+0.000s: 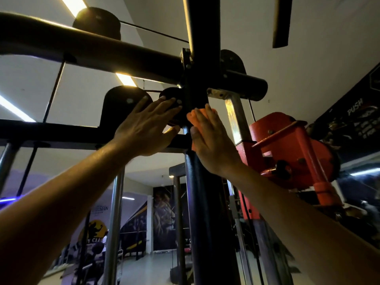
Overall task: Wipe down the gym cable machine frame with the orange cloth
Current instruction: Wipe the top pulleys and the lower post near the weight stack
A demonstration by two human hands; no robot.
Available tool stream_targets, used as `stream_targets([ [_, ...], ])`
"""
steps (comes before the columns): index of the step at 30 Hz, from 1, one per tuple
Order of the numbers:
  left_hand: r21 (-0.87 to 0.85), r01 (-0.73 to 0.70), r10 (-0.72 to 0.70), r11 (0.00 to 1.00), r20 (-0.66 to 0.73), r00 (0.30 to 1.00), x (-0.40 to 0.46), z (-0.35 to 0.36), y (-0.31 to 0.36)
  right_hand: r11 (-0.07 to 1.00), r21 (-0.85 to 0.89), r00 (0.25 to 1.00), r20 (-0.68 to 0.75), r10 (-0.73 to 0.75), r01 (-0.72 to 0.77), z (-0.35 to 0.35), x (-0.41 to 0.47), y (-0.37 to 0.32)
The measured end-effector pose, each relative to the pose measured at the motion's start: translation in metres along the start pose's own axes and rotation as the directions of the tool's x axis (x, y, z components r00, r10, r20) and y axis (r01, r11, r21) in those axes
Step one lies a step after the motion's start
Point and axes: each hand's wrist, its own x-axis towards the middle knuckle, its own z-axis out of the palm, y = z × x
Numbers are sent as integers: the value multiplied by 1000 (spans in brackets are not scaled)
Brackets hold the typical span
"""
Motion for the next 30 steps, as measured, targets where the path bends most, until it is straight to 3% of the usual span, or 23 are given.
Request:
stream_targets([
  [6,-43,-10,13,999,69,998,-4,-8,4,998,2,998,3,61,-61,-5,44,-12],
  [10,-45,-9,11,999,49,999,-5,-5,5,997,-70,998,-54,-29,25,8,-18,-8],
  [15,41,-21,22,999,-9,1000,-22,18,13,987,-131,996,-8,-90,89,15,-83,-5],
  [20,99,-42,47,994,-41,998,-32,26,14,996,12,995,32,92,-93,-3,-18,-18],
  [22,79,-43,46,996,-47,998,-37,26,18,995,1,995,16,95,-95,0,-8,-21],
  [27,38,-65,68,997,-97,993,-60,37,35,996,-91,998,-68,-12,6,19,-110,-16],
  [30,26,-113,114,993,-84,990,-80,41,48,998,-56,998,-56,-3,0,23,-164,-14],
])
